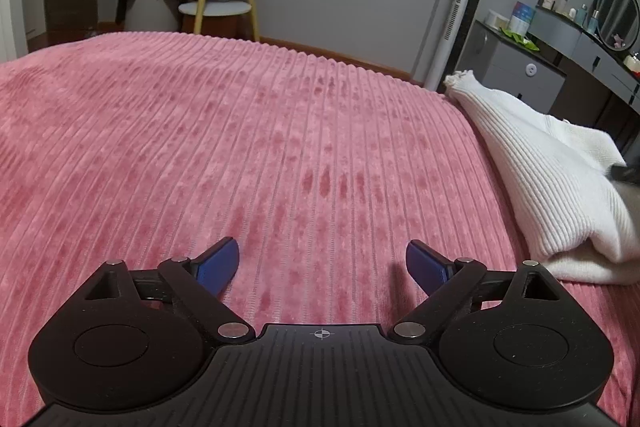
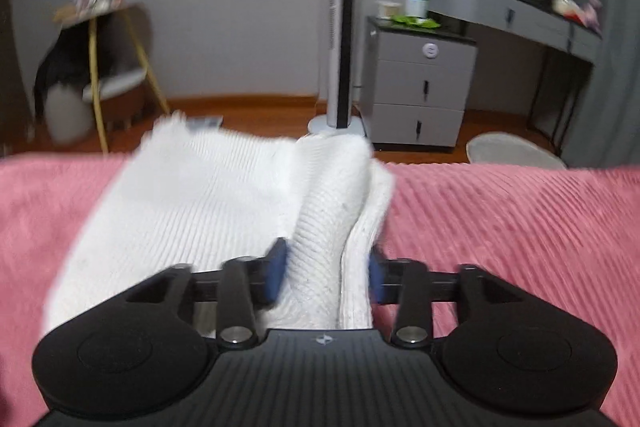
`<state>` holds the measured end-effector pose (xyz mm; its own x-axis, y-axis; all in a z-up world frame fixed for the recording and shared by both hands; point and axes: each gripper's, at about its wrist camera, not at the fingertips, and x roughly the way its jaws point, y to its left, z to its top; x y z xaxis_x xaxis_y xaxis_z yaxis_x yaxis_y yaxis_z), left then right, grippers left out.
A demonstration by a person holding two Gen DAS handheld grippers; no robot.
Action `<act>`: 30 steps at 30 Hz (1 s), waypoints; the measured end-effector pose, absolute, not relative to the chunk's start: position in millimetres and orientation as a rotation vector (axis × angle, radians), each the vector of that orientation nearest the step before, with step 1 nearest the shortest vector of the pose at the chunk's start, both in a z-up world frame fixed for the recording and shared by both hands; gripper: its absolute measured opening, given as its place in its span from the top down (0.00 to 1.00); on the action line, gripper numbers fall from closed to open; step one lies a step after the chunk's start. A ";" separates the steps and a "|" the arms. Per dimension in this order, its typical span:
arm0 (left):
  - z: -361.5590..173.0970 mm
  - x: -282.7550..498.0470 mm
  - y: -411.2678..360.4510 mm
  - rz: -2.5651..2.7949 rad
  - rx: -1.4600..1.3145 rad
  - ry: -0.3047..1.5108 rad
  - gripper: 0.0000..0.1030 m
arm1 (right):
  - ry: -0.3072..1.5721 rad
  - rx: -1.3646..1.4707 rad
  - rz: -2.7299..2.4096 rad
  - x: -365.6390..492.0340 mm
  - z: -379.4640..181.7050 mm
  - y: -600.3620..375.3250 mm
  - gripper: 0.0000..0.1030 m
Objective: Fold small clothes
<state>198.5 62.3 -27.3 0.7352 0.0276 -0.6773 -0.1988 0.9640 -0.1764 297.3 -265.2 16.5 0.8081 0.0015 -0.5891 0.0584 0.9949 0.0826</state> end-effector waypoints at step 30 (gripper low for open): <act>-33.5 199.2 41.4 0.123 -0.127 0.759 0.06 | 0.575 -0.039 -0.007 230.0 19.7 -228.1 0.89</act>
